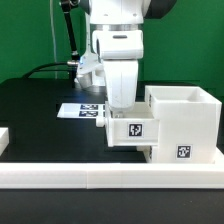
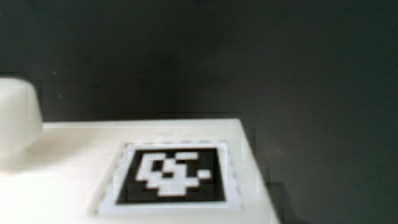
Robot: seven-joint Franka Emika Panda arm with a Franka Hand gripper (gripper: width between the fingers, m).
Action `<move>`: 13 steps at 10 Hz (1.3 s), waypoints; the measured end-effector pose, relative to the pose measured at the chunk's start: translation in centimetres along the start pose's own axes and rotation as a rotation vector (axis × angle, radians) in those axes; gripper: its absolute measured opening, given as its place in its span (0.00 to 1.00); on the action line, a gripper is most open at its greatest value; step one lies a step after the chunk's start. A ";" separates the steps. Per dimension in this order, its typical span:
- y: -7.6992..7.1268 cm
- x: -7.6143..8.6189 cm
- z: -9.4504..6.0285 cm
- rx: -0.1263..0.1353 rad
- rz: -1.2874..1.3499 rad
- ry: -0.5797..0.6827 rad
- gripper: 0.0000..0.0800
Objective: Assemble drawer
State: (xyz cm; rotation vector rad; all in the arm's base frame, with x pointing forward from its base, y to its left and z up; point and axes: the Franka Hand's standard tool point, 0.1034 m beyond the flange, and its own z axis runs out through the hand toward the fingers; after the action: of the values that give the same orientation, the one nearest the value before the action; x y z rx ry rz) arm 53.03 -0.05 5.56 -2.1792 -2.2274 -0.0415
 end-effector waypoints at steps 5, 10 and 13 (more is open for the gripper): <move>0.2 0.5 0.1 -0.015 -0.015 -0.002 0.05; 0.3 0.2 -0.5 -0.022 0.000 -0.006 0.50; 0.7 0.3 -2.3 -0.032 0.023 -0.018 0.78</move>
Offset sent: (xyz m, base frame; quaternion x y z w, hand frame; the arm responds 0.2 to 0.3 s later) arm 0.0020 0.0020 -0.0019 -0.0010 -0.0020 0.0154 0.9999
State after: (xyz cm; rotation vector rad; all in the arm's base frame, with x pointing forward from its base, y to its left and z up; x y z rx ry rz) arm 53.77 0.20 7.83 -2.2301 -2.2253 -0.0581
